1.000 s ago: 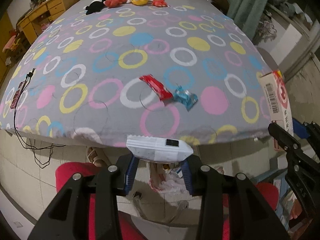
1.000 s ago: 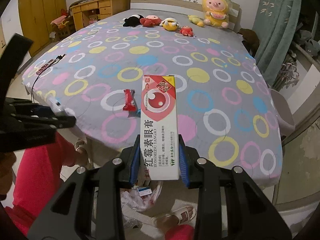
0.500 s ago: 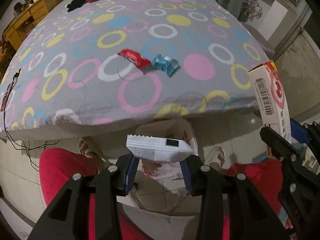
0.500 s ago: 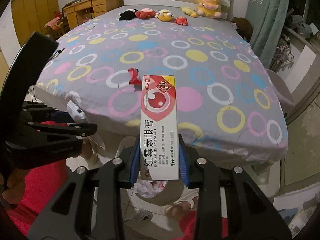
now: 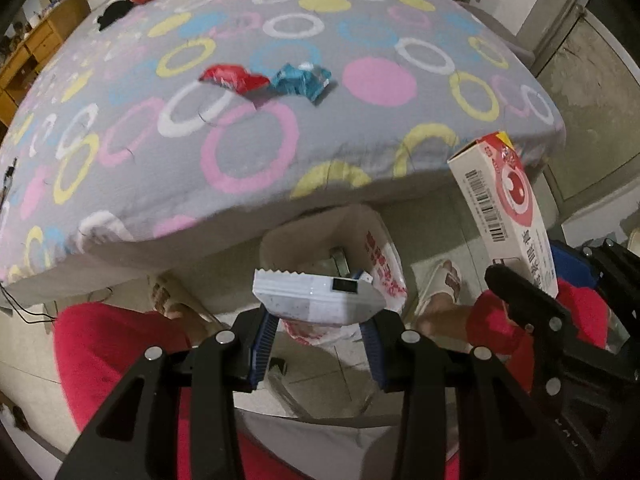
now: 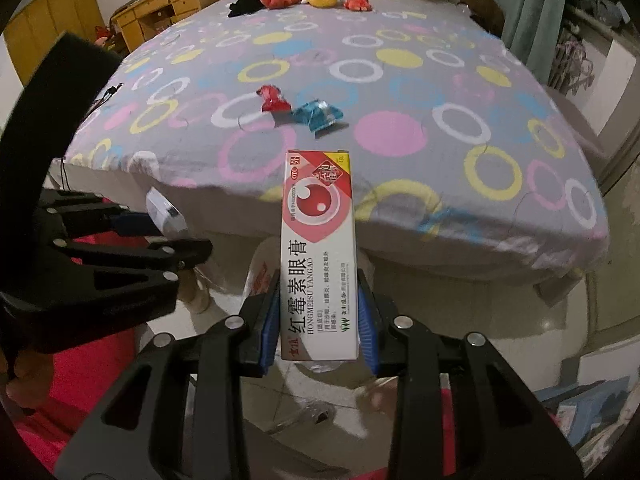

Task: Collect trash
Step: 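Carry the white tube box and ointment box down toward the bag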

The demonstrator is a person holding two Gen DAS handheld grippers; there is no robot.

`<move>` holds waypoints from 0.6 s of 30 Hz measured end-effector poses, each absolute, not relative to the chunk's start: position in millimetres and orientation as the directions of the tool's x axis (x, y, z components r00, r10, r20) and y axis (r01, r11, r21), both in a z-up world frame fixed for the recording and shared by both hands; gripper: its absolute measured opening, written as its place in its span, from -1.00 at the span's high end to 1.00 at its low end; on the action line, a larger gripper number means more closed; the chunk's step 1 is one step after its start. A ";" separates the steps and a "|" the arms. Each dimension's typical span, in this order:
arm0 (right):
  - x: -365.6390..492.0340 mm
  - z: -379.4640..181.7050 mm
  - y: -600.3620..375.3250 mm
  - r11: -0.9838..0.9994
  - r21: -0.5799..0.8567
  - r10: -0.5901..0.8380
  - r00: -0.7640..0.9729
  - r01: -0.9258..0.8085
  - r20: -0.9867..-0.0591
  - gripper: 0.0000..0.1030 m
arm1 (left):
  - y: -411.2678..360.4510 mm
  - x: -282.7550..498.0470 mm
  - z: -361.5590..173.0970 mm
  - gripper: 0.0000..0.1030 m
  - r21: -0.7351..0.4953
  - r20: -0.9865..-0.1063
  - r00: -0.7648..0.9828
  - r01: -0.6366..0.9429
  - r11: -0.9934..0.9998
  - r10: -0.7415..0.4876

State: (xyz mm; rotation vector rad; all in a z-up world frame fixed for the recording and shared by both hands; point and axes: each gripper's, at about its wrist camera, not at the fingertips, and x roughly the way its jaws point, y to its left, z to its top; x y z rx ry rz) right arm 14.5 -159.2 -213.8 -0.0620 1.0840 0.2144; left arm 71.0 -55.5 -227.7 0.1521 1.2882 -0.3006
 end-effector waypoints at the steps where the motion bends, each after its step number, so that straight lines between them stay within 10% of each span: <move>1: 15.2 -216.9 -159.2 0.978 0.058 0.143 0.443 -0.201 -0.885 0.35 | -55.2 71.3 -233.5 0.25 -0.059 -0.961 0.241 0.302 0.951 -0.136; 18: 35.8 -290.6 -156.2 0.980 0.108 0.157 0.318 -0.166 -0.935 0.35 | -65.6 89.4 -293.6 0.25 -0.018 -0.975 0.202 0.338 0.941 -0.091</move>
